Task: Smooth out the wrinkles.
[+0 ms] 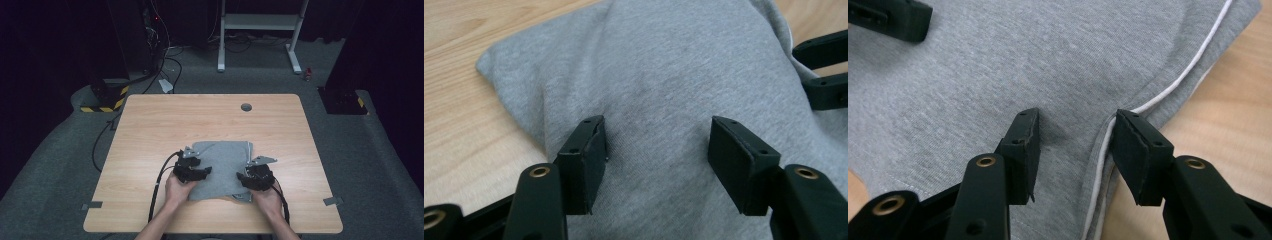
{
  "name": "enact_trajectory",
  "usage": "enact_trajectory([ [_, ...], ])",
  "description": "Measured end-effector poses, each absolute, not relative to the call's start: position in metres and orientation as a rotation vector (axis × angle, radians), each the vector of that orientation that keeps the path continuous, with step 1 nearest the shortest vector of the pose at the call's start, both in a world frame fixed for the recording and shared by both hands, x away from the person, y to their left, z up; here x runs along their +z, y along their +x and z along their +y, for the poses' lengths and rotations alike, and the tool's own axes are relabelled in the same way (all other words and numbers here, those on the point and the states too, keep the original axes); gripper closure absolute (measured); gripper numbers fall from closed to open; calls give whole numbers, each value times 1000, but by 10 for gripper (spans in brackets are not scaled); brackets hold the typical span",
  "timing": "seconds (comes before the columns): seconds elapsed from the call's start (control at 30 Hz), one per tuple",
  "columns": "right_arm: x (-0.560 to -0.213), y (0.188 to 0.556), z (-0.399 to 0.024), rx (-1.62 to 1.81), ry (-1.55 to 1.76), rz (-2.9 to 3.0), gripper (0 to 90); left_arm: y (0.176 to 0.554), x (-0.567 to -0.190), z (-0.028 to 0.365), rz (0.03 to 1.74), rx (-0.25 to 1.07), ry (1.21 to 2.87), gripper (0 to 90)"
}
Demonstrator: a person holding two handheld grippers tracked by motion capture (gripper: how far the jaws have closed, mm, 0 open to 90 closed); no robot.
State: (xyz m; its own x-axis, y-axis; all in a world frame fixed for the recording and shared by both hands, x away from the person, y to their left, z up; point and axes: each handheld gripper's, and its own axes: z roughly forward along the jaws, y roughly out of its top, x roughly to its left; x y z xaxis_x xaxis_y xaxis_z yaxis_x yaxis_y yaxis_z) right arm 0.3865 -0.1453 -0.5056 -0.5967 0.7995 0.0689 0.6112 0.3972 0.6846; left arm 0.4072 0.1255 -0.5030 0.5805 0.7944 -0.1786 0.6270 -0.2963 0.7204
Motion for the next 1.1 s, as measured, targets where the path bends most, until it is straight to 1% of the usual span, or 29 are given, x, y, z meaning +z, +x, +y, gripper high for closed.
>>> enact_trajectory([
  [0.07, -505, 395, -143, 986, 1251, 2385, 531, 415, -502, 124, 1132, 290, 2037, 397],
  [0.23, -506, 412, -141, 983, 1288, 2360, 531, 433, -502, 124, 1165, 280, 2028, 393],
  [0.3, -506, 417, -138, 968, 1297, 2349, 532, 440, -503, 122, 1162, 313, 2042, 390],
  [0.47, -501, 430, -138, 924, 1308, 2349, 529, 440, -501, 123, 1168, 328, 2023, 385],
  [0.53, -497, 425, -140, 938, 1307, 2332, 536, 432, -497, 125, 1156, 360, 2031, 383],
  [0.6, -494, 415, -144, 960, 1306, 2331, 588, 417, -493, 129, 1140, 396, 2027, 404],
  [0.67, -493, 400, -148, 988, 1289, 2341, 643, 407, -492, 131, 1108, 378, 2056, 427],
  [0.8, -500, 382, -151, 989, 1264, 2385, 684, 389, -501, 134, 1090, 367, 2109, 469],
  [0.93, -509, 377, -150, 948, 1243, 2398, 668, 387, -513, 138, 1110, 373, 2140, 490],
  [0.97, -510, 378, -150, 942, 1240, 2394, 657, 387, -515, 141, 1082, 419, 2145, 498],
  [1.0, -510, 377, -150, 936, 1233, 2392, 651, 387, -515, 141, 1082, 419, 2145, 498],
  [1.07, -509, 375, -150, 914, 1212, 2390, 633, 385, -514, 143, 1079, 435, 2162, 488],
  [1.1, -509, 374, -150, 913, 1206, 2391, 620, 385, -514, 146, 1088, 416, 2160, 467],
])
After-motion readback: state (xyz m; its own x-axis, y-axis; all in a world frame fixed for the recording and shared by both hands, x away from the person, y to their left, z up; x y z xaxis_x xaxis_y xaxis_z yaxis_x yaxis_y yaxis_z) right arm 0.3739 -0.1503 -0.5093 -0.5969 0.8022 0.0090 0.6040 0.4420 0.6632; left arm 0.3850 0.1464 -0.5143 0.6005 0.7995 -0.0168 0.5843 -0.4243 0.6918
